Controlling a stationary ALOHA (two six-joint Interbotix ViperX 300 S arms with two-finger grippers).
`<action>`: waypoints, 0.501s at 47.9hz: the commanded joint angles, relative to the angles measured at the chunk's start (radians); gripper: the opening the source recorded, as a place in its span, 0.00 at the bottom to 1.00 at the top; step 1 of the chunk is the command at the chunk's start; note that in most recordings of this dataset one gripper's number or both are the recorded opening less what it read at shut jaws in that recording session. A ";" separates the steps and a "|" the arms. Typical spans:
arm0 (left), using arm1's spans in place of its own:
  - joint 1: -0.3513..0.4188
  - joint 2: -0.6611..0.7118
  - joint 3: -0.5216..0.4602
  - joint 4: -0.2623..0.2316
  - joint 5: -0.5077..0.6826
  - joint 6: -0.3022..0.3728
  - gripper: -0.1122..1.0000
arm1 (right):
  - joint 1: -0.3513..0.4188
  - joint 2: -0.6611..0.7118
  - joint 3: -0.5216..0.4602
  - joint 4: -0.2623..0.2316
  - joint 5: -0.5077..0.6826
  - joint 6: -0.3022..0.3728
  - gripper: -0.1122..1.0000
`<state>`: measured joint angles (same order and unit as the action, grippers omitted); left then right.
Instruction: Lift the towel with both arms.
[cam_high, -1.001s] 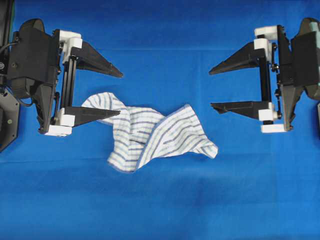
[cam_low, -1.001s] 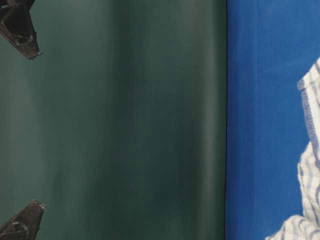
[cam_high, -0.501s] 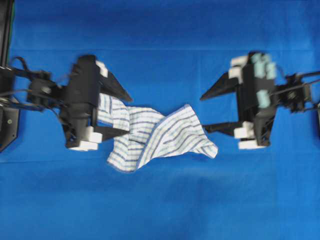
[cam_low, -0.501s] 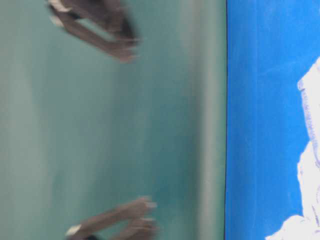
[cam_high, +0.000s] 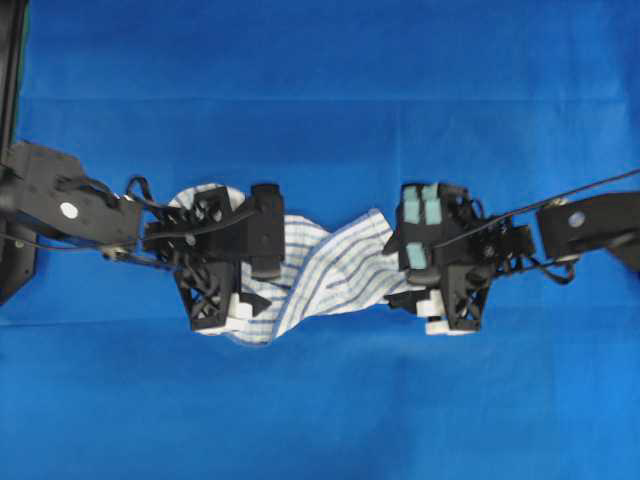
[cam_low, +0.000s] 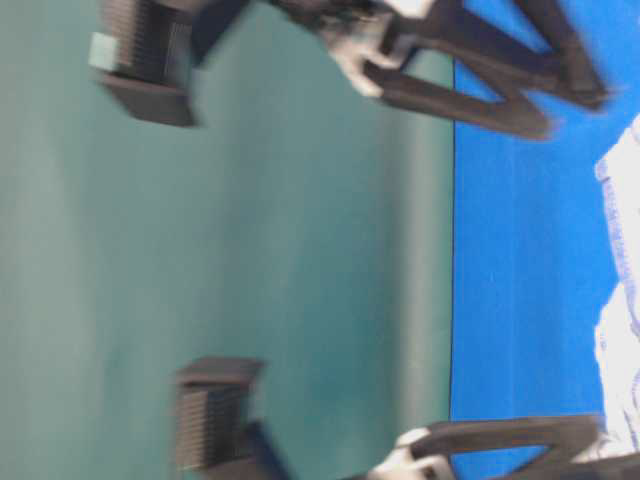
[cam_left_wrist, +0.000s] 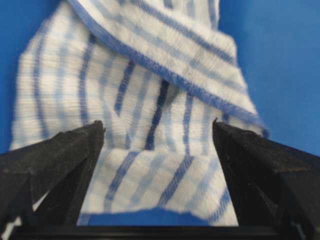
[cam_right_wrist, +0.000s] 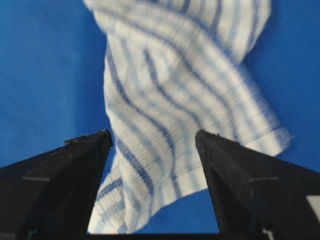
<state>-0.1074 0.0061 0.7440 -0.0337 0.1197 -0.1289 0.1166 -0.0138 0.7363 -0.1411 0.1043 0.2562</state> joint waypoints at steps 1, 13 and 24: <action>-0.017 0.021 -0.018 -0.002 -0.041 0.000 0.86 | 0.015 0.025 -0.015 0.003 -0.049 0.006 0.72; -0.020 0.084 -0.012 -0.002 -0.121 -0.002 0.86 | 0.037 0.124 -0.017 0.028 -0.156 0.014 0.72; -0.020 0.129 -0.020 -0.002 -0.123 0.000 0.86 | 0.037 0.152 -0.018 0.037 -0.160 0.018 0.71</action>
<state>-0.1289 0.1350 0.7378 -0.0322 0.0015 -0.1273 0.1503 0.1503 0.7348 -0.1074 -0.0460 0.2730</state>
